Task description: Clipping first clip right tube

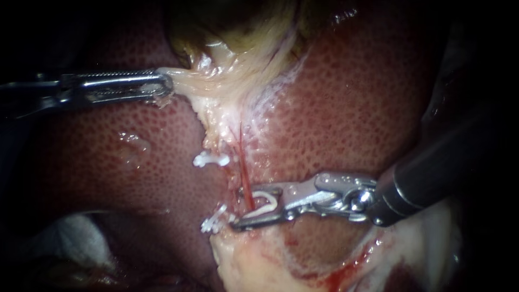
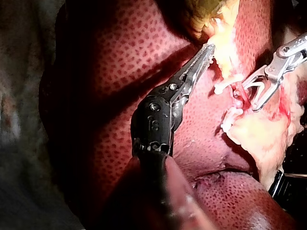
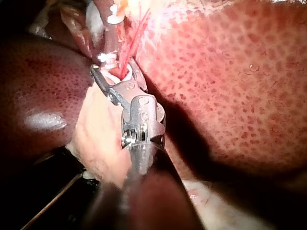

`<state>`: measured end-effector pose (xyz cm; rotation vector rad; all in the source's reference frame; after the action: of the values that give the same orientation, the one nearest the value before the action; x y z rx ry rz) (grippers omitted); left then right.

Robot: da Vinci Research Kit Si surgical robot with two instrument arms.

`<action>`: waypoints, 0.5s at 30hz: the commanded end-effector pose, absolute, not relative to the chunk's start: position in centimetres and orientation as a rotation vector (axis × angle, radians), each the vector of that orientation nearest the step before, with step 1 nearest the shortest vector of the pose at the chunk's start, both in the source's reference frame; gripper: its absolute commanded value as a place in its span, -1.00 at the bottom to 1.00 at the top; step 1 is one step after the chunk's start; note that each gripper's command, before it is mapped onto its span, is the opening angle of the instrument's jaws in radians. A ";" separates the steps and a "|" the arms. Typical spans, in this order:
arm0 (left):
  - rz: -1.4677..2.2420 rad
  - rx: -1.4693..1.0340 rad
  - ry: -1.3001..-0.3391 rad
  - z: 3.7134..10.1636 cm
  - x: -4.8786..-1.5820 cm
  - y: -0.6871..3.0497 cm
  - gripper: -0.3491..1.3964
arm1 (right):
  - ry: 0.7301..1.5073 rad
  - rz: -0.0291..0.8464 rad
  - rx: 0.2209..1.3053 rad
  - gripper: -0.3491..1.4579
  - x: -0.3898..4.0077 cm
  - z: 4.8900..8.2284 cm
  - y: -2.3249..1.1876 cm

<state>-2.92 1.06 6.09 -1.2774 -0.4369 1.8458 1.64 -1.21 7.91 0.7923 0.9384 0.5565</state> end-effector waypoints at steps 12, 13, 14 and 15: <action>1.846 -1.277 -0.436 6.10 -2.92 1.05 -1.00 | 0.945 0.580 0.909 -0.23 1.65 7.95 -1.26; 1.846 -1.277 -0.436 6.10 -2.92 1.05 -1.00 | 0.944 0.587 0.916 -0.25 1.65 7.95 -1.25; 1.846 -1.277 -0.435 6.10 -2.93 1.05 -1.00 | 0.945 0.592 0.917 -0.29 1.65 7.95 -1.25; 1.846 -1.277 -0.435 6.10 -2.93 1.05 -1.00 | 0.945 0.602 0.920 -0.34 1.65 7.96 -1.25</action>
<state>-2.93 1.05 6.10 -1.2771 -0.4355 1.8458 1.65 -1.25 7.96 0.9212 0.9454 0.6041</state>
